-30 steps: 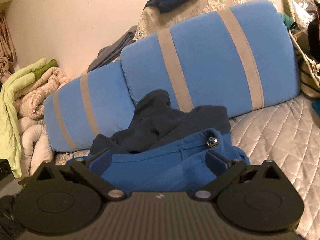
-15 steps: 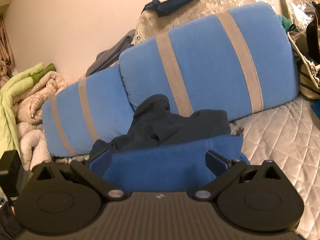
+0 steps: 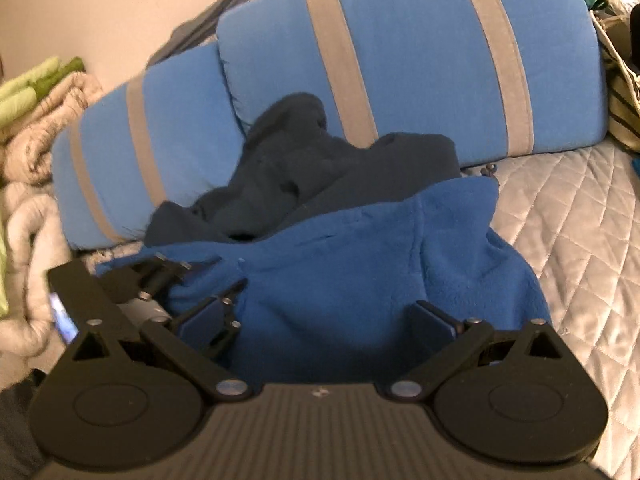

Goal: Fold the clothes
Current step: 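Fold the hoodie edge over the bundle and open both tools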

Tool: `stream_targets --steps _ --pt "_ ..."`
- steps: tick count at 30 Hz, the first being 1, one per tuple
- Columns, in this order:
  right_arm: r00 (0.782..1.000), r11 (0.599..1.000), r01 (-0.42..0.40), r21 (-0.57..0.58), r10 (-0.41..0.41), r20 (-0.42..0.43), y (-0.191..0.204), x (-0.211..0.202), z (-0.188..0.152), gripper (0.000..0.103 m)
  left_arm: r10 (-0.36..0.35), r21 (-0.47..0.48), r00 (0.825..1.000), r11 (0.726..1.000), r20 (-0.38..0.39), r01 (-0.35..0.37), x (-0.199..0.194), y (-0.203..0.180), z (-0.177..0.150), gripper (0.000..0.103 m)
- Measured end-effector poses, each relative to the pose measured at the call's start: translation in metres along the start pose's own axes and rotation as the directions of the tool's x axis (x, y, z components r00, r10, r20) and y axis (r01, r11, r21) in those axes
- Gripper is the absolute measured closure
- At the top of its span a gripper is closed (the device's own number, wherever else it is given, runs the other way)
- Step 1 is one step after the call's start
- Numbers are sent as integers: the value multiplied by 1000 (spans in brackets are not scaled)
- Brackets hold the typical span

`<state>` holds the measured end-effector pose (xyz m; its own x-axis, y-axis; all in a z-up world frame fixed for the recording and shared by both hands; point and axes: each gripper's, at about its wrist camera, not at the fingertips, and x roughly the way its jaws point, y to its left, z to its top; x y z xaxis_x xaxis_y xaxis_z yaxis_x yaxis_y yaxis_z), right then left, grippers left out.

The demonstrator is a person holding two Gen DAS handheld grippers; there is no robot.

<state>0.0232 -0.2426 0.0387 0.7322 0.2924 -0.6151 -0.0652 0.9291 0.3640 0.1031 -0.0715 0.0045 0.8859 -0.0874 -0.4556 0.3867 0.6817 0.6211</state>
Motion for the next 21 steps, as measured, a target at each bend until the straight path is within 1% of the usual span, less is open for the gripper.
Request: stream_targets --steps 1,3,6,10,11,14,16,17,19,21 --pt "1000 1000 16 -2 -16 0 -2 1 -1 0 26 -22 1000 999 6 -26 -3 5 0 37" --pt "999 999 49 -7 -49 -1 -5 4 -3 0 65 -82 998 995 13 -64 -12 17 1 27" --pt "996 996 87 -5 -87 19 -10 1 -3 0 80 -171 996 983 44 -71 -36 38 -4 27" --pt "990 991 136 -2 -135 47 -16 -4 -2 0 101 -291 990 954 98 -68 -74 69 -20 26" --pt "988 989 148 0 -148 54 -18 -6 -2 0 99 -319 989 946 106 -61 -84 77 -27 26" --pt "979 981 193 4 -192 74 -23 -11 1 0 94 -418 991 907 91 -48 -104 103 -53 25" --pt "970 973 229 25 -231 80 -28 -15 1 0 55 -502 996 865 71 -12 -111 120 -77 24" --pt "966 969 244 44 -247 79 -31 -17 2 0 34 -551 998 834 54 2 -112 129 -92 24" --pt "954 953 286 101 -293 68 -39 -21 1 0 2 -649 1000 761 7 3 -111 144 -118 24" --pt "936 926 338 172 -350 46 -47 -25 0 0 -42 -747 999 665 -23 11 -111 156 -143 24"
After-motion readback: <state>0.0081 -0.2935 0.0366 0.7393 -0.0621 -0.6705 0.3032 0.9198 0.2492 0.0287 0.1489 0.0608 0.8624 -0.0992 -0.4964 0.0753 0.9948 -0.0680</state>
